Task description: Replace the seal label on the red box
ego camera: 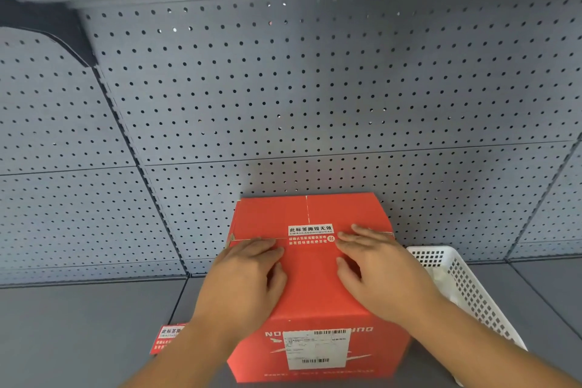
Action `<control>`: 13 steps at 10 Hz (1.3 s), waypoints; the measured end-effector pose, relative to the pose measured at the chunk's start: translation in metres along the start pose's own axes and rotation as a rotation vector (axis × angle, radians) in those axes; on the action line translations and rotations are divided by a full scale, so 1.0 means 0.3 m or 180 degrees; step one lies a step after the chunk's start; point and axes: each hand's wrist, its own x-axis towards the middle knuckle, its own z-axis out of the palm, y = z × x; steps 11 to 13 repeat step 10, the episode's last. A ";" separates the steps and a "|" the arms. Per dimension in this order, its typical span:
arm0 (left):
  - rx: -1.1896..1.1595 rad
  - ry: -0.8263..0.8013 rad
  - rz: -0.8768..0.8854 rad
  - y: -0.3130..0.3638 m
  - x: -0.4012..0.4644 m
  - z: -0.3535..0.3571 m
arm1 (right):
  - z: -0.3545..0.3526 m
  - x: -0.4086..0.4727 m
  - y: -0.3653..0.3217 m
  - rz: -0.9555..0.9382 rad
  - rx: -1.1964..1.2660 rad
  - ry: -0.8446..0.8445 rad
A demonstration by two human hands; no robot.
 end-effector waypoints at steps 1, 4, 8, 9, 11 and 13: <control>0.0111 0.0019 -0.0061 0.015 -0.006 -0.010 | -0.011 -0.011 -0.007 0.0062 -0.0135 0.0094; -0.0078 0.0152 -0.0405 0.074 -0.043 -0.069 | -0.053 -0.064 -0.030 0.0098 -0.0084 0.0297; 0.0076 -0.0037 -0.0522 0.186 -0.165 -0.110 | -0.116 -0.225 -0.070 0.0139 0.0189 0.0201; -0.0024 -0.0066 -0.0527 0.194 -0.193 -0.134 | -0.146 -0.263 -0.109 0.0170 0.0139 0.0233; -0.0457 -0.0078 -0.0569 0.189 -0.231 -0.161 | -0.176 -0.309 -0.149 0.0275 0.0102 0.0293; -0.0457 -0.0078 -0.0569 0.189 -0.231 -0.161 | -0.176 -0.309 -0.149 0.0275 0.0102 0.0293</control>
